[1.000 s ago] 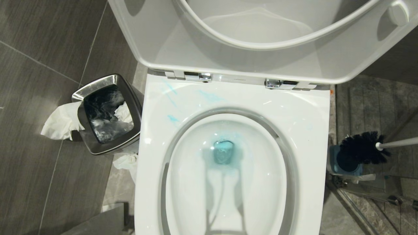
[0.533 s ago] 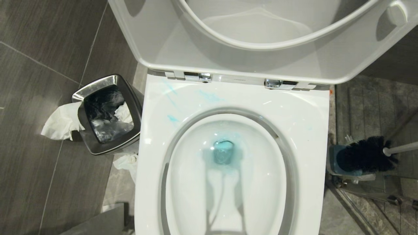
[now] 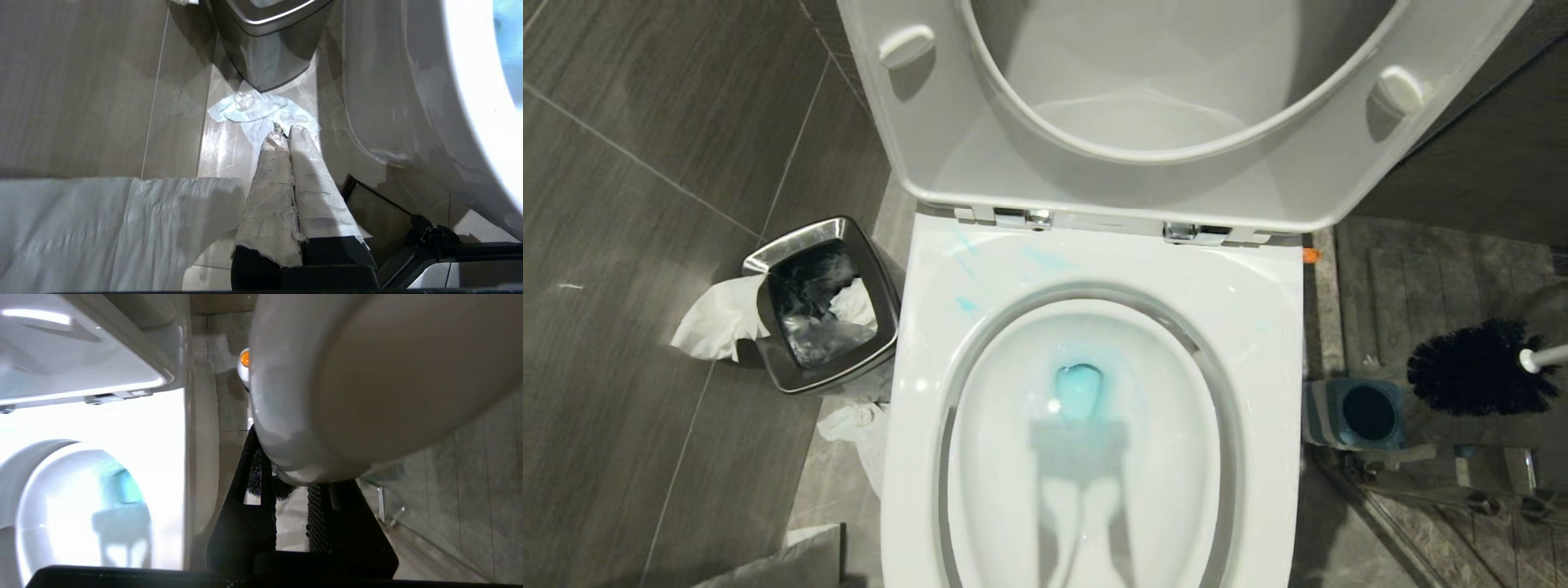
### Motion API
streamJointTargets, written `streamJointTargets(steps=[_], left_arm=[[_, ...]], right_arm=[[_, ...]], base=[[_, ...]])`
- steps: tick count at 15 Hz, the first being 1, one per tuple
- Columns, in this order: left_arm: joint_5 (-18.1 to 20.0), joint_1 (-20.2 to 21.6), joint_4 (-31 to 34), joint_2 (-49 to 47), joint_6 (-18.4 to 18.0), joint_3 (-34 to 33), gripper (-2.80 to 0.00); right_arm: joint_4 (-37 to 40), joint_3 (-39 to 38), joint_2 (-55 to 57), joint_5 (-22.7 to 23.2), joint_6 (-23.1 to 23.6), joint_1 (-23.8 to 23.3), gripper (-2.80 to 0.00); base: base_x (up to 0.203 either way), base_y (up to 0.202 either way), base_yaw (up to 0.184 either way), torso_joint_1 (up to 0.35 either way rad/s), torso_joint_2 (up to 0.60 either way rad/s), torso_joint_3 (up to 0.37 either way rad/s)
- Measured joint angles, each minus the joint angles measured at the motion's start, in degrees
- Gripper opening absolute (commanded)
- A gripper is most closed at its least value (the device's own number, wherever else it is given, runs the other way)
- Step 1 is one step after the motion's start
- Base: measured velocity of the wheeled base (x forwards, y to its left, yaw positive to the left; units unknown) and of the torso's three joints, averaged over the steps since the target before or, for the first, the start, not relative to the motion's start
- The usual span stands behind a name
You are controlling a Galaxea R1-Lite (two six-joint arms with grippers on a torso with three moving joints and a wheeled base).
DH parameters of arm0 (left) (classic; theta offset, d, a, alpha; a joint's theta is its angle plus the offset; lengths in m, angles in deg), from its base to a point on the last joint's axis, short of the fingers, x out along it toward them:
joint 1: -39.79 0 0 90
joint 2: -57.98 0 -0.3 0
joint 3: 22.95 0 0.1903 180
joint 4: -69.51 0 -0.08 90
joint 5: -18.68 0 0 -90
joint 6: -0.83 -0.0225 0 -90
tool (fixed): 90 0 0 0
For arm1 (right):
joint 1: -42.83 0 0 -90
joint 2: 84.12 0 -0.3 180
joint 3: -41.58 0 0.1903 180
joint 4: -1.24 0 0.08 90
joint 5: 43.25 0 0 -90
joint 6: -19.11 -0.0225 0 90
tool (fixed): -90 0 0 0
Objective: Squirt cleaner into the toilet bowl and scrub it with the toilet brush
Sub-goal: Scrub the toilet bowl
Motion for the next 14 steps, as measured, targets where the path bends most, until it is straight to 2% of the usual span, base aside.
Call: streamJointTargets(steps=[7, 11, 14], left_arm=[[0.0, 0.0, 0.0, 0.0, 0.0, 0.0, -2.8], [0.0, 0.0, 0.0, 0.0, 0.0, 0.0, -2.8], [0.0, 0.0, 0.0, 0.0, 0.1, 0.0, -2.8]], right_arm=[[5.6, 11.3, 1.5, 0.2, 0.3, 0.0, -2.8], [12.2, 18.1, 3.3, 0.6, -0.1, 0.0, -2.8], [12.4, 18.4, 4.8, 4.4, -0.2, 0.0, -2.8]], base=[[0.0, 0.0, 0.0, 0.003, 0.0, 0.201], [0.0, 0.0, 0.0, -0.001, 0.0, 0.203], [0.0, 0.0, 0.0, 0.005, 0.0, 0.204]])
